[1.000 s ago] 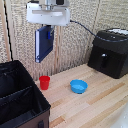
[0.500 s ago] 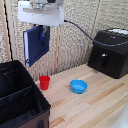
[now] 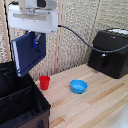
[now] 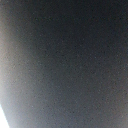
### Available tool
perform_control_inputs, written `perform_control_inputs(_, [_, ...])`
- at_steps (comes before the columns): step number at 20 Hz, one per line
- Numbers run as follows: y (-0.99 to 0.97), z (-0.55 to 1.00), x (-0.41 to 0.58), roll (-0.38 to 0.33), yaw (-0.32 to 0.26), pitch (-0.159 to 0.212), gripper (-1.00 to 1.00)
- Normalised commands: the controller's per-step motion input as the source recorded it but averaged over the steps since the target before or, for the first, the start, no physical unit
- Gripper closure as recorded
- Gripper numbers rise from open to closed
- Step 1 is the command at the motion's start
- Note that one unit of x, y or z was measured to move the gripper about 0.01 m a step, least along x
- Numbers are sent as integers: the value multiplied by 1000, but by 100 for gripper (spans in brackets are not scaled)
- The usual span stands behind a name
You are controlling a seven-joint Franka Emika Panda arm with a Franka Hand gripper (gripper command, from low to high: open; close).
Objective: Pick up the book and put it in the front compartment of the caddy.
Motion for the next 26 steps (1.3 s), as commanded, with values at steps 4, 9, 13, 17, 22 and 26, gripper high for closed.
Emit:
perform_control_inputs(4, [721,49,-77,-39,-110,63,100])
perform_control_inputs(9, [734,-19,0,-14,-132,74,100])
perform_control_inputs(13, [721,-39,0,-11,-142,69,100])
perform_control_inputs(17, [675,-103,0,-8,-170,58,100])
perform_control_inputs(22, [541,-128,-5,0,-190,92,100])
perform_control_inputs(26, [326,-181,133,-8,-204,61,100])
